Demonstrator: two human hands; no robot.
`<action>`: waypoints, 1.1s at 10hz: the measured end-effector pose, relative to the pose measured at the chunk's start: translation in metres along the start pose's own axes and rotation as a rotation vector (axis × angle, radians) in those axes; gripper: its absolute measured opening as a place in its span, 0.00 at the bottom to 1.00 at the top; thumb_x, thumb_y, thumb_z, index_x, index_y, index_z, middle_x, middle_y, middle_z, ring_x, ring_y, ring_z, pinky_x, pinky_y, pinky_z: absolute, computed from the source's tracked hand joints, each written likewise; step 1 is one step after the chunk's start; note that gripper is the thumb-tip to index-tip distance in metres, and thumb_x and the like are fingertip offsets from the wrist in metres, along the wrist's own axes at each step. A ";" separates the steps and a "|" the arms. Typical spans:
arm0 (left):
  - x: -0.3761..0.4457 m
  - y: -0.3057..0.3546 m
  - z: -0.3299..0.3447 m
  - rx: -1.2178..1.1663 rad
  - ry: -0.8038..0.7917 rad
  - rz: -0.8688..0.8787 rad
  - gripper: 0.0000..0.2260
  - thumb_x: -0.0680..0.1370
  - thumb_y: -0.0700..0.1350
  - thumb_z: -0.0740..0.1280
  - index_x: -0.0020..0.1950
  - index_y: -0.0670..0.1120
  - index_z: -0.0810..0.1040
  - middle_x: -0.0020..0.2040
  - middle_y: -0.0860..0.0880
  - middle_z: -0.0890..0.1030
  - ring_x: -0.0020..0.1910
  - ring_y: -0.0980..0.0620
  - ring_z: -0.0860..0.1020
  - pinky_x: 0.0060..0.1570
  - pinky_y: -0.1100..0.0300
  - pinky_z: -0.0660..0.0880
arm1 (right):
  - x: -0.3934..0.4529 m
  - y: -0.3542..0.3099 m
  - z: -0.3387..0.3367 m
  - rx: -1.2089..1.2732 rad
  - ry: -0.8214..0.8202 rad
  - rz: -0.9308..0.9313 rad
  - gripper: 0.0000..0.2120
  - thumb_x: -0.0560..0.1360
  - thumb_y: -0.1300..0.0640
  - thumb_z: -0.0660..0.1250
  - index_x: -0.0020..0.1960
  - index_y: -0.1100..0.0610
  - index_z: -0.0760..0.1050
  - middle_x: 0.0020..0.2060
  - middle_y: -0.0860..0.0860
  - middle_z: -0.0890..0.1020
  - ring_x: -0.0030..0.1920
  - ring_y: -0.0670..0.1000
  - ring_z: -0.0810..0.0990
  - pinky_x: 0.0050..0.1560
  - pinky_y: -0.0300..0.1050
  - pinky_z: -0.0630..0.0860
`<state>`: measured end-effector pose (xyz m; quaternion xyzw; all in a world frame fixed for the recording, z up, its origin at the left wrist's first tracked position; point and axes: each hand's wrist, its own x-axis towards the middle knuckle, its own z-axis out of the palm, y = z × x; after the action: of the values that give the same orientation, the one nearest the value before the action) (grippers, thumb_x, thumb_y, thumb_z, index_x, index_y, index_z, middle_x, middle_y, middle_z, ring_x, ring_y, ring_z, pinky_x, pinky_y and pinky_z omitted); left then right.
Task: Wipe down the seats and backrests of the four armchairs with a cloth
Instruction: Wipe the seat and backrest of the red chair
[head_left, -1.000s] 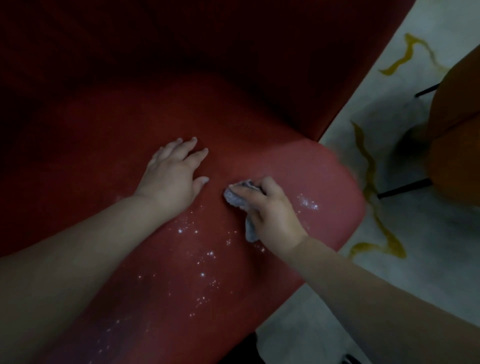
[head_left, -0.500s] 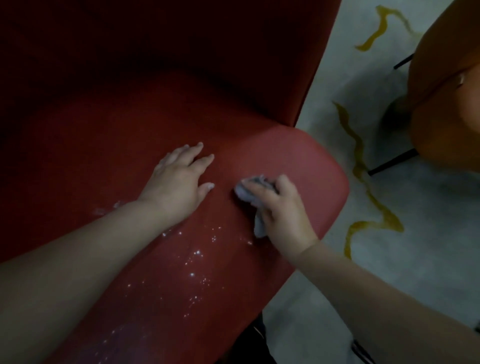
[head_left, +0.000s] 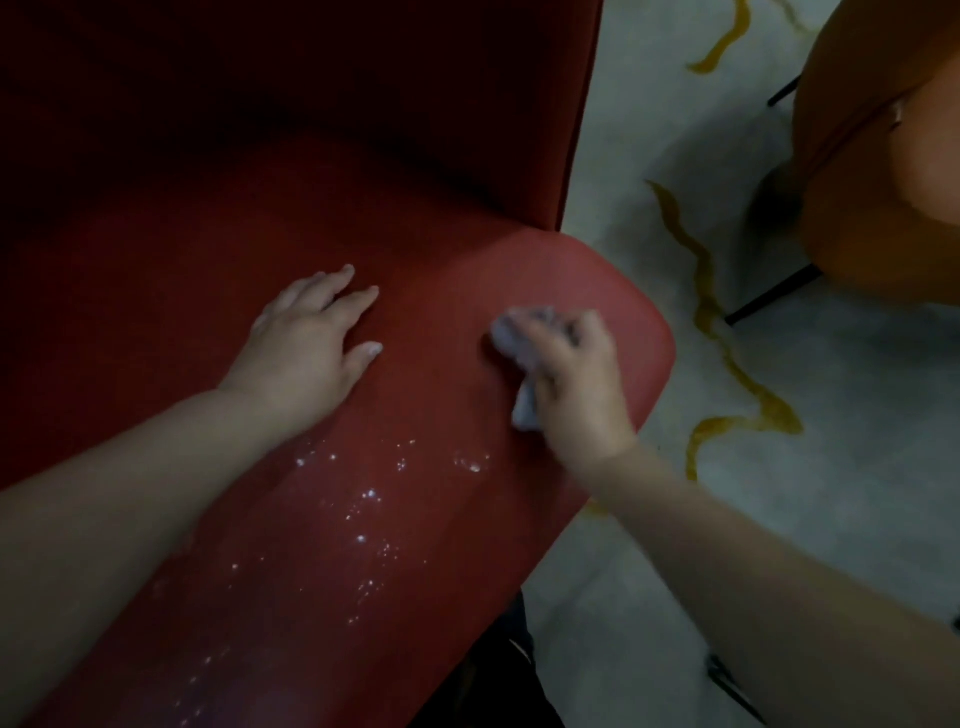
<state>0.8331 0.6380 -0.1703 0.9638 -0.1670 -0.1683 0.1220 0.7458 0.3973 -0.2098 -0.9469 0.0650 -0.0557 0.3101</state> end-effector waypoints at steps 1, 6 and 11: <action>-0.005 -0.012 -0.004 0.008 -0.009 -0.041 0.26 0.79 0.52 0.64 0.76 0.52 0.63 0.78 0.50 0.57 0.77 0.47 0.53 0.73 0.48 0.52 | 0.010 0.001 0.001 0.067 0.020 0.087 0.14 0.76 0.59 0.64 0.61 0.52 0.76 0.49 0.45 0.70 0.52 0.45 0.72 0.54 0.31 0.65; -0.038 -0.083 -0.011 0.011 0.047 -0.218 0.23 0.80 0.48 0.62 0.75 0.51 0.65 0.77 0.47 0.59 0.76 0.44 0.54 0.74 0.47 0.51 | -0.058 -0.076 0.066 0.094 -0.083 -0.041 0.14 0.76 0.56 0.65 0.54 0.37 0.71 0.55 0.46 0.71 0.53 0.42 0.69 0.51 0.35 0.67; -0.069 -0.142 -0.005 -0.026 0.060 -0.272 0.23 0.81 0.42 0.58 0.74 0.60 0.64 0.78 0.52 0.56 0.77 0.47 0.52 0.74 0.43 0.46 | -0.062 -0.125 0.088 0.053 -0.261 -0.093 0.14 0.70 0.37 0.70 0.42 0.48 0.76 0.44 0.48 0.79 0.42 0.46 0.81 0.46 0.50 0.76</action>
<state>0.8138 0.7941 -0.1880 0.9805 -0.0290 -0.1565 0.1156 0.7088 0.5577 -0.2103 -0.9396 -0.0214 0.0519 0.3376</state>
